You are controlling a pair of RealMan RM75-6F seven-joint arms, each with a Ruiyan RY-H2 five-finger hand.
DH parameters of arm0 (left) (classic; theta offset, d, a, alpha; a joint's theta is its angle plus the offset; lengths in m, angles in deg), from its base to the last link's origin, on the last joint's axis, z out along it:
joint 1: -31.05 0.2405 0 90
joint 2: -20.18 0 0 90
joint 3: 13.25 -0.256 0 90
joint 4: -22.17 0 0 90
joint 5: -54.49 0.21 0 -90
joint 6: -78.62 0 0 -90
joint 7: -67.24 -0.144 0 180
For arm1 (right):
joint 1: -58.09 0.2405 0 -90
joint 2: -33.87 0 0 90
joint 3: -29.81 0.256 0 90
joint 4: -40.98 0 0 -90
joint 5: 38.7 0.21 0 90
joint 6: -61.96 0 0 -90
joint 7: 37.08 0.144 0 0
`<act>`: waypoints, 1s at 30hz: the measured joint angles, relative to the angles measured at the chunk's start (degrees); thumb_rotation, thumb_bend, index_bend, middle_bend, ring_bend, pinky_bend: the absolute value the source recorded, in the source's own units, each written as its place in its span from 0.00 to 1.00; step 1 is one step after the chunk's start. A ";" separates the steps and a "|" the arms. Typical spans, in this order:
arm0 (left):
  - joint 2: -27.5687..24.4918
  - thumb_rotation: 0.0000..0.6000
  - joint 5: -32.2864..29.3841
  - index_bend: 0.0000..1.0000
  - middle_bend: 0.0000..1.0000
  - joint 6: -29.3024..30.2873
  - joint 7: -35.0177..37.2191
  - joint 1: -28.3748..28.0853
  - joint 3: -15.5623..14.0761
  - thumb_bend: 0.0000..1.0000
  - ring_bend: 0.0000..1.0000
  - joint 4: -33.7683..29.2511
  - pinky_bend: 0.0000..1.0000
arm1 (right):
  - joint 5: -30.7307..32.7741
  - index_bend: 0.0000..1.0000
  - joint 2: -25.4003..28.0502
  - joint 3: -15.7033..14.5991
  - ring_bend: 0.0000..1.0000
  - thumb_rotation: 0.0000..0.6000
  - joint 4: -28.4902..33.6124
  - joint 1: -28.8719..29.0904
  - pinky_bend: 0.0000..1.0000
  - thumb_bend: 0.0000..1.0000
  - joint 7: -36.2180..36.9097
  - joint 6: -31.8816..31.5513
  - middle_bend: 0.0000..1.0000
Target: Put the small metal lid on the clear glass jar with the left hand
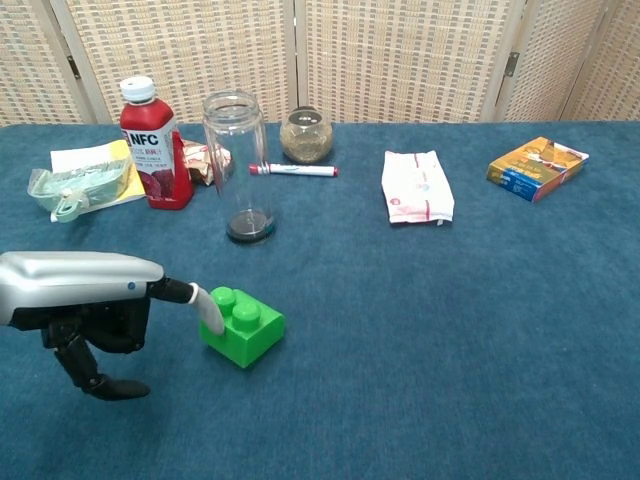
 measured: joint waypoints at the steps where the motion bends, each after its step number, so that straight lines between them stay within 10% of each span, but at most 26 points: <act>1: -0.36 1.00 0.14 0.20 1.00 0.60 -0.02 0.03 0.10 0.33 0.93 -0.40 1.00 | 0.00 0.05 -0.01 0.00 0.11 1.00 -0.07 0.02 0.28 0.44 0.06 0.04 0.20; 14: -1.89 1.00 -2.88 0.34 0.97 14.09 -0.97 4.08 2.55 0.32 0.90 3.07 1.00 | -0.15 0.05 -0.52 0.08 0.11 1.00 -1.05 0.19 0.28 0.44 1.06 0.20 0.20; 30: 6.10 1.00 -14.79 0.40 0.97 15.89 -8.28 4.28 4.54 0.32 0.90 15.22 1.00 | 0.14 0.05 -0.34 0.02 0.11 1.00 -0.86 -0.13 0.28 0.44 0.80 0.06 0.20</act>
